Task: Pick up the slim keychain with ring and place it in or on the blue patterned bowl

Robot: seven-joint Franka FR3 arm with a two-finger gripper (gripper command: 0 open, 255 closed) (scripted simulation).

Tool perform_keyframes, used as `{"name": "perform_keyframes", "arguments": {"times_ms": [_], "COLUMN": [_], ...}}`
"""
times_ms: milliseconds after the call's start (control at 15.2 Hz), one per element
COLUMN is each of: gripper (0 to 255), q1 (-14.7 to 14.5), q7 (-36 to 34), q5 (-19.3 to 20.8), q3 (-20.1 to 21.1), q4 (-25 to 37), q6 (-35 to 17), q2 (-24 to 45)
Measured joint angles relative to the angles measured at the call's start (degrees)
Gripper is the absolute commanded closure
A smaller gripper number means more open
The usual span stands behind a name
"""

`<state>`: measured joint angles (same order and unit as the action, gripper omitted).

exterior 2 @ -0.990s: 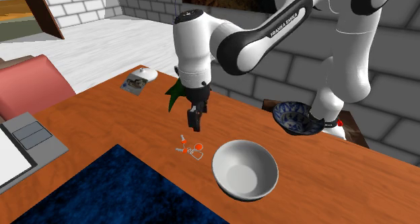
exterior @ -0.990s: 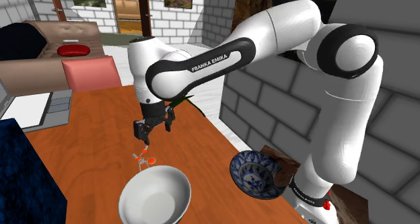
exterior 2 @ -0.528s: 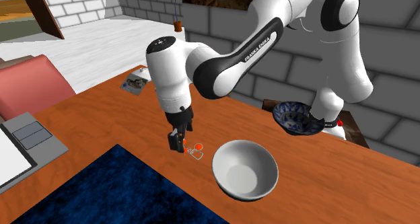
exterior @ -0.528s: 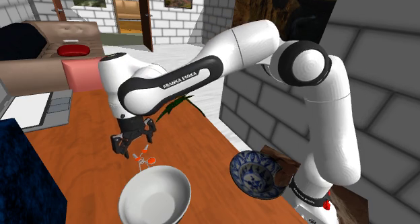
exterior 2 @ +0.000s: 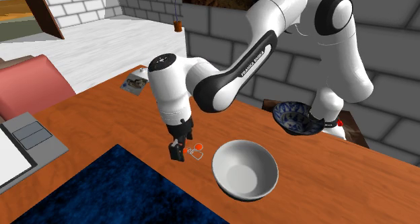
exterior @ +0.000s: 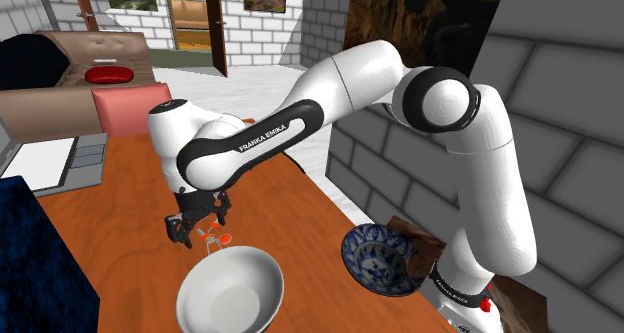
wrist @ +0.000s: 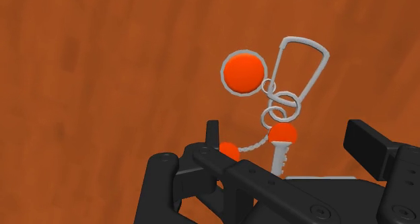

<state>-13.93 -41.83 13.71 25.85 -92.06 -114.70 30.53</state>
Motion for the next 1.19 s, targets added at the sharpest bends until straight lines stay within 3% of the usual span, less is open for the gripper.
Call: {"name": "perform_keyframes", "arguments": {"times_ms": [330,396,1188], "gripper": [0,255,255], "q1": [0.0,0.0,0.0], "q7": [0.0,0.0,0.1], "q5": [0.0,0.0,-0.2], "q3": [0.0,0.0,0.2], "q4": [-0.2,-0.2,0.3], "q6": [-0.3,-0.3,0.5], "q2": [0.1,0.1,-0.5]}}
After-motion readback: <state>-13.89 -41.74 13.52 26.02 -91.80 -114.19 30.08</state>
